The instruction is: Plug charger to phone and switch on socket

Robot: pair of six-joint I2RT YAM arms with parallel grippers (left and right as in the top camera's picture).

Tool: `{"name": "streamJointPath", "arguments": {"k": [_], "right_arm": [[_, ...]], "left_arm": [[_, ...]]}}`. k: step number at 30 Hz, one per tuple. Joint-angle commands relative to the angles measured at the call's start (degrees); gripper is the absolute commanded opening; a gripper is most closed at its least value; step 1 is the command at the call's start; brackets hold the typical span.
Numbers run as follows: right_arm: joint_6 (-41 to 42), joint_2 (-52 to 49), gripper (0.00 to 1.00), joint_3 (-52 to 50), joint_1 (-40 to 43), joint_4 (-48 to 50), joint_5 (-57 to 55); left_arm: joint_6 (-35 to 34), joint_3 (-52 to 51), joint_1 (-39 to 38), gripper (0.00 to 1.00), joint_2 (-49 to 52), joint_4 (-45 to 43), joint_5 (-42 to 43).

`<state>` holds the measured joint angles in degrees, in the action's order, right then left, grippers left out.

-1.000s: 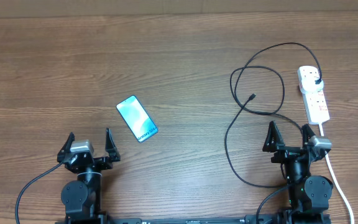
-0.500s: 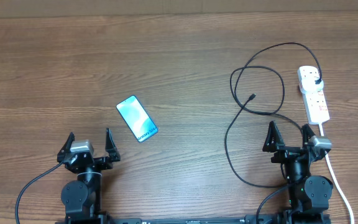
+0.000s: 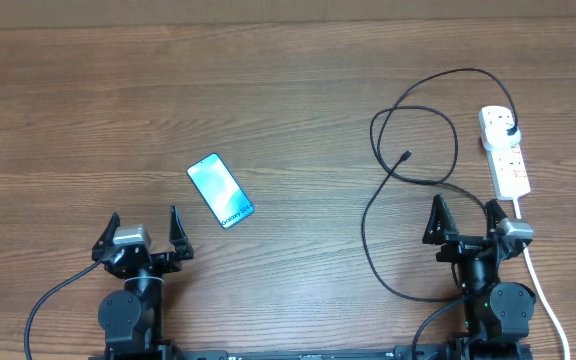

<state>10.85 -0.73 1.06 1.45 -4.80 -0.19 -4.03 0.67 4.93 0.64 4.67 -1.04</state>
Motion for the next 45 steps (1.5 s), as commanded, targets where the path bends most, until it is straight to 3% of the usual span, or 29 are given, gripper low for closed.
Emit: {"name": "streamJointPath", "arguments": {"k": [1, 22, 32, 39, 45], "right_arm": [[-0.26, 0.5, 1.0, -0.61, -0.11, 0.09, 0.24], [-0.26, 0.5, 1.0, -0.61, -0.11, 0.09, 0.24], [-0.26, 0.5, 1.0, -0.61, -0.11, 0.09, 0.24], [-0.26, 0.5, 1.0, -0.61, -0.11, 0.09, 0.24], [-0.26, 0.5, 1.0, -0.61, -0.11, 0.09, 0.24]], "left_arm": [[1.07, -0.39, 0.31, 1.0, -0.39, -0.28, 0.48], [0.59, -0.39, 0.31, 1.0, -0.39, -0.28, 2.62], [-6.64, 0.31, 0.31, 1.0, -0.37, 0.17, 6.56], [-7.39, 6.67, 0.31, 1.0, 1.81, 7.15, 8.55], [-7.41, 14.29, 0.31, 0.99, 11.32, 8.28, 8.83]]}}
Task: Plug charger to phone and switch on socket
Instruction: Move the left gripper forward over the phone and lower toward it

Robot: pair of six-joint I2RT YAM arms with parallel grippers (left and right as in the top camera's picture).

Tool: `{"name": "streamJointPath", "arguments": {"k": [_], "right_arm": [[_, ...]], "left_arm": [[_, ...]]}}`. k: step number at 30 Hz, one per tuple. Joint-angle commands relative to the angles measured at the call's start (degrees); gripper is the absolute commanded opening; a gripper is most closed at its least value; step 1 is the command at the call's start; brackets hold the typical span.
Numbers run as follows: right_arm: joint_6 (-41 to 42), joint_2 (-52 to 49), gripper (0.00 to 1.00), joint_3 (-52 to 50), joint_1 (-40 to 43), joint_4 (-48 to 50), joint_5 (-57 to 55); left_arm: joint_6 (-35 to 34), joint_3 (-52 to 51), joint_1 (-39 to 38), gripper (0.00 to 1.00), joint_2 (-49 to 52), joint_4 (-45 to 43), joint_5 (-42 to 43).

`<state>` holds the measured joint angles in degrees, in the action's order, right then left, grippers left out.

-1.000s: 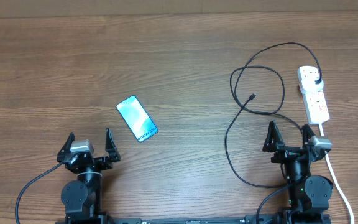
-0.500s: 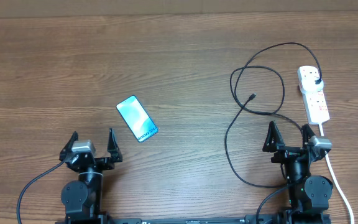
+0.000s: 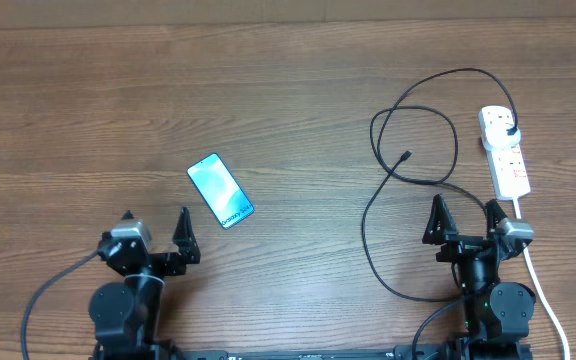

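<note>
A phone (image 3: 220, 190) with a lit blue screen lies flat on the wooden table, left of the middle. The black charger cable (image 3: 398, 190) loops across the right side; its free plug end (image 3: 406, 156) rests on the table. Its other end is plugged into a white power strip (image 3: 504, 152) at the far right. My left gripper (image 3: 156, 232) stands open below the phone, its right finger near the phone's lower corner. Beside the cable, below the strip, my right gripper (image 3: 465, 217) is open and holds nothing.
A white lead (image 3: 543, 290) runs from the power strip down to the table's front edge, right of my right arm. A grey cable (image 3: 43, 300) trails from the left arm's base. The table's far edge lies along the top of the view.
My left gripper has turned slightly and shifted a little to the right, toward the phone. The right arm, phone, cable and power strip are where they were.
</note>
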<state>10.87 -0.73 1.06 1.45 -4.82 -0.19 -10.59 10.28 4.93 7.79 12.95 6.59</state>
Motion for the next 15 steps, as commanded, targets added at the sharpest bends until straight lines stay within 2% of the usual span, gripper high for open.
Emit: {"name": "streamJointPath", "arguments": {"k": [1, 8, 15], "right_arm": [[-0.28, 0.5, 1.0, -0.61, -0.11, 0.11, 0.24], [-0.28, 0.5, 1.0, -0.61, -0.11, 0.11, 0.24], [-0.28, 0.5, 1.0, -0.61, -0.11, 0.11, 0.24]], "left_arm": [[-0.83, 6.27, 0.31, 1.0, 6.62, 0.04, 2.01], [-0.85, 19.23, 0.28, 1.0, 25.2, 2.95, 9.7], [-0.87, 44.61, -3.69, 1.0, 46.71, 24.87, 9.51]]}}
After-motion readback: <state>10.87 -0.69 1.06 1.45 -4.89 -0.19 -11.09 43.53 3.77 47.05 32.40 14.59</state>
